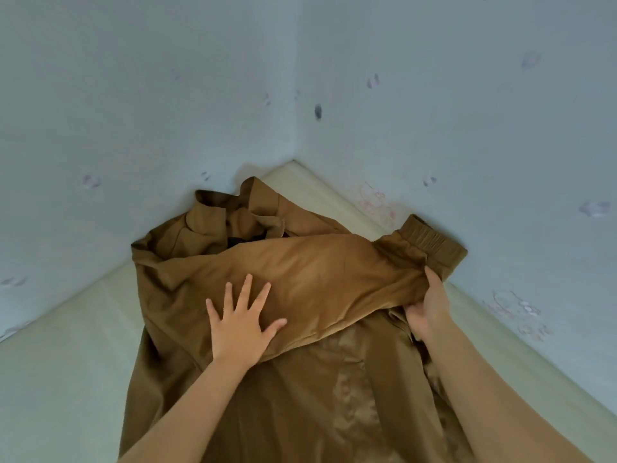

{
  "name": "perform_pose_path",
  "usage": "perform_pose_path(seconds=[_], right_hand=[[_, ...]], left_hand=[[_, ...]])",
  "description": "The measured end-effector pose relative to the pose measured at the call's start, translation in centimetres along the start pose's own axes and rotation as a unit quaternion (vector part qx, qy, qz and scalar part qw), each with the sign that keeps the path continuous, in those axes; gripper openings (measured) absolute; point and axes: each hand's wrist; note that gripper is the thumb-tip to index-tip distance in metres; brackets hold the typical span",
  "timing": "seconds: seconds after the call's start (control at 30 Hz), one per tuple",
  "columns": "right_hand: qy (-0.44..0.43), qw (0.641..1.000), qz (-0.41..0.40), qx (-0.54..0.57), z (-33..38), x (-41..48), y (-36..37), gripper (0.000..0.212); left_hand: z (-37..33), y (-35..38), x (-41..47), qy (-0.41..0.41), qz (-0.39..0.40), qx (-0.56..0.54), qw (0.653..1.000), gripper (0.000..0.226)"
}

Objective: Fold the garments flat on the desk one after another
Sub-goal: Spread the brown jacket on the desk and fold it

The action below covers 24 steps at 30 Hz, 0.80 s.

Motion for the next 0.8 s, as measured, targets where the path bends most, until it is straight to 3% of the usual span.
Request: perform_pose_path(seconds=[0.1,0.17,0.23,0.3,0.33,0.37,0.4,0.43,0.47,0.5,0.53,0.6,0.67,0.73,0.8], right_hand=[[-0.033,0.999,-0.001,-0.006,-0.2,-1.9,2.1,0.045],[-0.137,0.985,0.016,-0.102,-0.7,-4.6,3.9,0.047],[-0.288,0.928,0.078,-0.221,-1.8,-8.4,5.7,0.041],[-0.436,0.822,0.172,-0.324,-4.0,-11.2,6.6,0.034],[-0.508,0.723,0.227,-0.41,-5.6,-11.7,6.7,0.037],[-0.554,0.593,0.274,-0.517,-7.4,-11.8,6.5,0.046],[-0.559,0.465,0.309,-0.614,-9.4,-11.3,6.2,0.057],[-0.522,0.37,0.333,-0.693,-11.2,-10.6,5.6,0.065],[-0.466,0.318,0.352,-0.747,-12.7,-9.8,4.9,0.072],[-0.413,0.296,0.37,-0.778,-13.8,-9.2,4.2,0.076],[-0.377,0.292,0.384,-0.79,-14.4,-8.8,3.8,0.079],[-0.354,0.336,0.397,-0.777,-14.5,-8.9,4.2,0.07],[-0.408,0.376,0.361,-0.749,-13.9,-8.9,5.1,0.059],[-0.466,0.336,0.29,-0.765,-13.2,-7.9,5.7,0.055],[-0.44,0.292,0.24,-0.815,-12.8,-6.5,5.7,0.051]], left_hand=[[0.7,1.3,-0.3,-0.008,0.057,0.012,0.998,0.094],[0.7,0.9,-0.4,-0.008,0.073,-0.004,0.997,0.103],[0.9,0.5,-0.2,-0.013,0.087,-0.051,0.995,0.107],[0.7,-0.8,-0.1,-0.055,0.094,-0.227,0.968,0.089],[0.9,-2.0,-0.2,-0.122,0.081,-0.386,0.911,0.065],[1.4,-3.7,-0.2,-0.212,0.073,-0.555,0.801,0.044],[2.4,-4.9,-0.2,-0.279,0.067,-0.687,0.668,0.042],[3.6,-5.5,-0.2,-0.322,0.067,-0.763,0.557,0.056],[5.0,-5.7,-0.3,-0.347,0.074,-0.795,0.492,0.072],[6.4,-5.6,-0.4,-0.358,0.087,-0.789,0.492,0.081],[7.3,-5.4,-0.5,-0.352,0.102,-0.764,0.532,0.08],[8.2,-5.0,-0.6,-0.323,0.108,-0.67,0.66,0.068],[8.5,-4.1,-0.2,-0.293,0.043,-0.565,0.77,0.06],[8.6,-3.3,0.1,-0.268,-0.047,-0.486,0.83,0.052],[9.0,-2.9,0.0,-0.259,-0.115,-0.432,0.856,0.043]])
Point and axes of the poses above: each hand's wrist, its own x-axis towards the middle knuckle, its own y-axis out of the palm, z = x × y, and after that the axes turned 8 degrees about -z, right-handed
